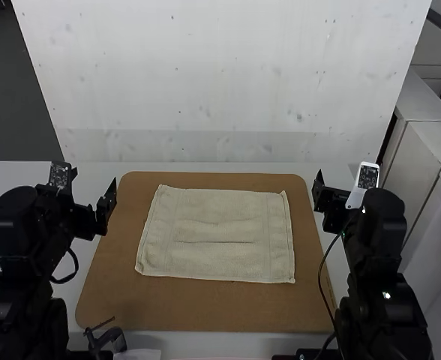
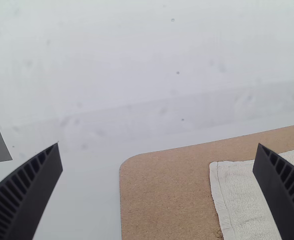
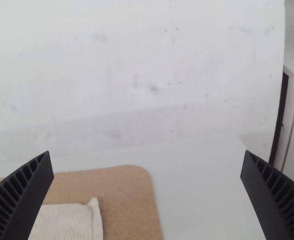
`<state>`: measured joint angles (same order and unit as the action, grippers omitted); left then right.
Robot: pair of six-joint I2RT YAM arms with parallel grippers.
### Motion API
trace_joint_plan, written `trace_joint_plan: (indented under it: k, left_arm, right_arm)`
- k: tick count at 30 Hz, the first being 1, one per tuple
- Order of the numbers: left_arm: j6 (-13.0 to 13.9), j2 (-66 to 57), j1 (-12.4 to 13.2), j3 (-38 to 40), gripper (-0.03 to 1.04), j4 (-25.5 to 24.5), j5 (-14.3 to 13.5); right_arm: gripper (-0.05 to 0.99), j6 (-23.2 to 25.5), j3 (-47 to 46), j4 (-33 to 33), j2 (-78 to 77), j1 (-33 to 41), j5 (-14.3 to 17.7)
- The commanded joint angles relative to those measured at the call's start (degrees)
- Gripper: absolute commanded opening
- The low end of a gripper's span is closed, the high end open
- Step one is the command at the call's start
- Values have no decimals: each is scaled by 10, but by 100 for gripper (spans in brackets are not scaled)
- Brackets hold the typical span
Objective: Fold the towel.
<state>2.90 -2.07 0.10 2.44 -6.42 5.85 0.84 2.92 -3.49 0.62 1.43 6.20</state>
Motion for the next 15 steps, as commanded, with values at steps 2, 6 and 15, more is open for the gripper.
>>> trace_joint_plan:
  k: [2,6,15]
  left_arm:
    - [-14,22,0,5,96,1,-36]
    - [-14,22,0,5,96,1,-36]
    - [-14,22,-1,5,96,1,-41]
  right_arm:
    - [95,20,5,1,-10,6,-10]
    - [95,20,5,1,-10,6,-9]
    - [95,20,5,1,-9,5,-2]
